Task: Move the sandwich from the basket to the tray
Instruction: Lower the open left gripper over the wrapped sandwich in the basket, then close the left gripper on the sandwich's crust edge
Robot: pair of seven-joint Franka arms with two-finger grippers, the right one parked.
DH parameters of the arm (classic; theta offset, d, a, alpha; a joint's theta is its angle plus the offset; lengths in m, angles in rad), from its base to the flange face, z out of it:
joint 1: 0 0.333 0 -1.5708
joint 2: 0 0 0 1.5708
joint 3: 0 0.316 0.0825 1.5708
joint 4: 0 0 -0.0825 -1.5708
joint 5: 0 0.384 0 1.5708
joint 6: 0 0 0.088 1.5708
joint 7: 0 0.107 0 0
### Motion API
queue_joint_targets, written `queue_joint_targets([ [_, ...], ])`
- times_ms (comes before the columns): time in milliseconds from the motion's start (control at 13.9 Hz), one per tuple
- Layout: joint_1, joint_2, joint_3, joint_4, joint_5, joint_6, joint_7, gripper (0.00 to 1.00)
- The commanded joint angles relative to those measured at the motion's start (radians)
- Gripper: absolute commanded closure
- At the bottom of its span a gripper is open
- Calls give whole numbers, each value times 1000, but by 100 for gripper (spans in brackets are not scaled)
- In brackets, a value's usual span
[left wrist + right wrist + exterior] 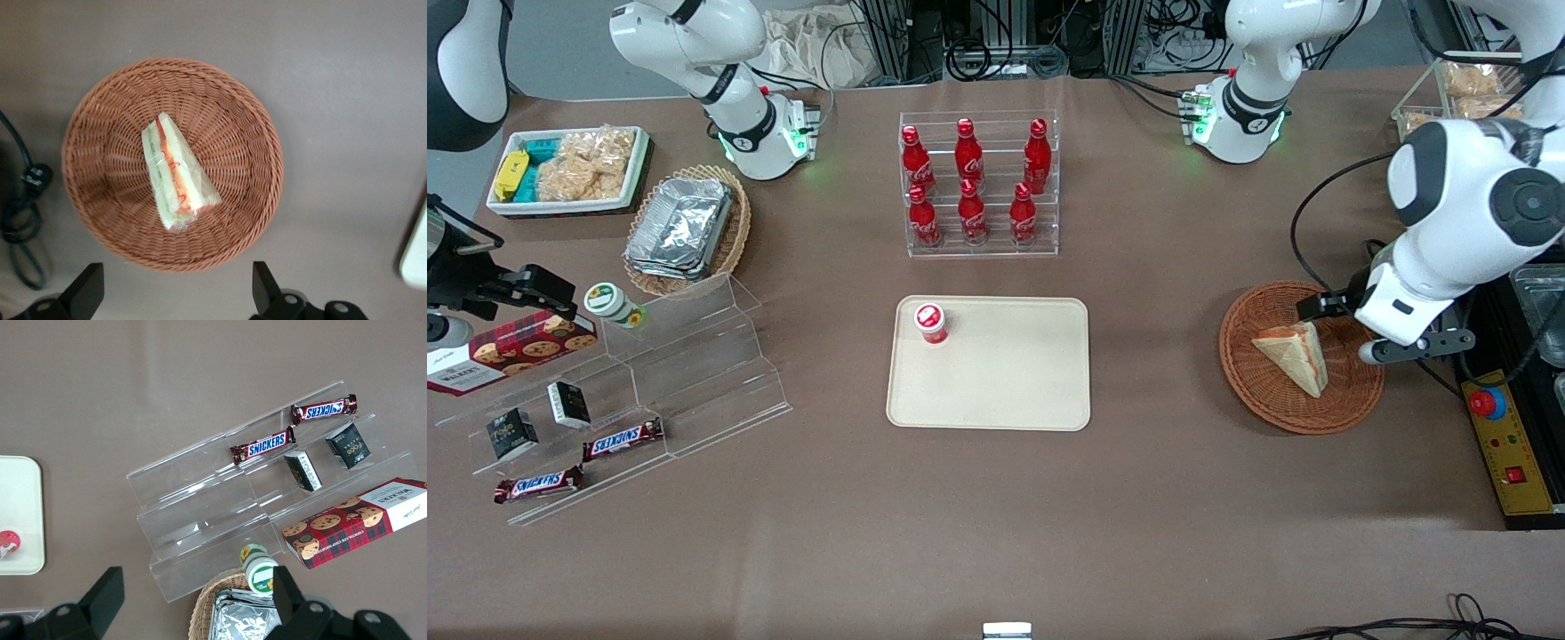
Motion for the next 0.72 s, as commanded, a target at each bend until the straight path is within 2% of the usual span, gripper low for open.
queue_joint_targets([
  [0,7,-19,0,-103,-17,136,-162,0],
  [144,7,23,1,-111,-15,155,-277,0],
  [649,7,116,89,-134,-17,221,-426,0],
])
